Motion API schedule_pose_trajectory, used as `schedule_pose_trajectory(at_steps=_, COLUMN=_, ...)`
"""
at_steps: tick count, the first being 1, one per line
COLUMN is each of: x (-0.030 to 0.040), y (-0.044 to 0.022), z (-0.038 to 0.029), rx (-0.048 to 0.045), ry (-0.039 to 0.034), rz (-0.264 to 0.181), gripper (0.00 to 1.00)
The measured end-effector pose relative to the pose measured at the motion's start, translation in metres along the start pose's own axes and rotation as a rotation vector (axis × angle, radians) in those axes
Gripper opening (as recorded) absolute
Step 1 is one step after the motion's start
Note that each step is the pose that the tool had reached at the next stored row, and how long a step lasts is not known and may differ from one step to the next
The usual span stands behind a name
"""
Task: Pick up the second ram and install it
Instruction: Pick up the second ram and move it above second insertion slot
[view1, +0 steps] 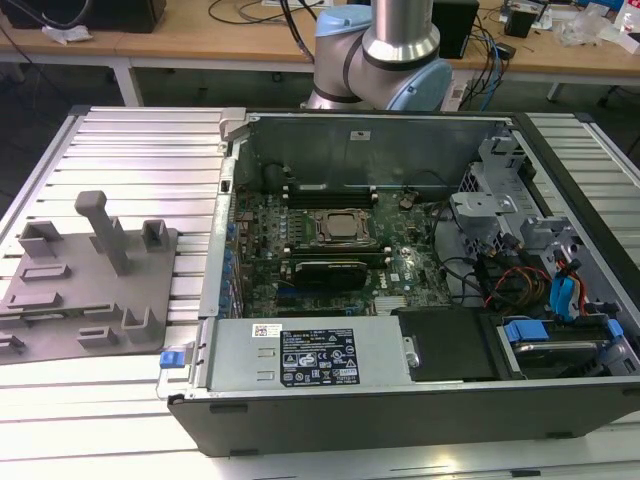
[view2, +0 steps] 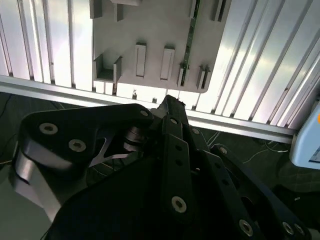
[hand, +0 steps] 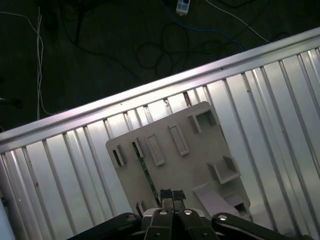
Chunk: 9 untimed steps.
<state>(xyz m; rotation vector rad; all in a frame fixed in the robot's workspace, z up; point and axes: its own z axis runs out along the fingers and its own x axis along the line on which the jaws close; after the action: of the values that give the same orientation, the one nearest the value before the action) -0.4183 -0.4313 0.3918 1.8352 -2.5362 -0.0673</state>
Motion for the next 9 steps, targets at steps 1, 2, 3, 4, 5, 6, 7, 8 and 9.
schedule_pose_trajectory(at_steps=1, x=0.0, y=0.0, z=0.0, rx=-0.0001, ry=0.0003, rz=-0.006, gripper=0.11)
schedule_pose_trajectory(at_steps=2, x=0.0, y=0.0, z=0.0, rx=-0.0003, ry=0.0006, rz=-0.013, gripper=0.11)
schedule_pose_trajectory(at_steps=3, x=0.0, y=0.0, z=0.0, rx=-0.0004, ry=0.0009, rz=-0.023, gripper=0.11)
schedule_pose_trajectory(at_steps=4, x=0.0, y=0.0, z=0.0, rx=-0.0005, ry=0.0011, rz=-0.027, gripper=0.11)
schedule_pose_trajectory(at_steps=5, x=0.0, y=0.0, z=0.0, rx=-0.0006, ry=0.0014, rz=-0.034, gripper=0.11)
schedule_pose_trajectory(at_steps=6, x=0.0, y=0.0, z=0.0, rx=-0.0007, ry=0.0017, rz=-0.04, gripper=0.11)
schedule_pose_trajectory(at_steps=7, x=0.0, y=0.0, z=-0.0001, rx=-0.0008, ry=0.002, rz=-0.047, gripper=0.11)
schedule_pose_trajectory(at_steps=8, x=0.0, y=0.0, z=0.0, rx=-0.0009, ry=0.0022, rz=-0.054, gripper=0.11)
schedule_pose_trajectory(at_steps=9, x=0.0, y=0.0, z=0.0, rx=-0.001, ry=0.0025, rz=-0.06, gripper=0.11)
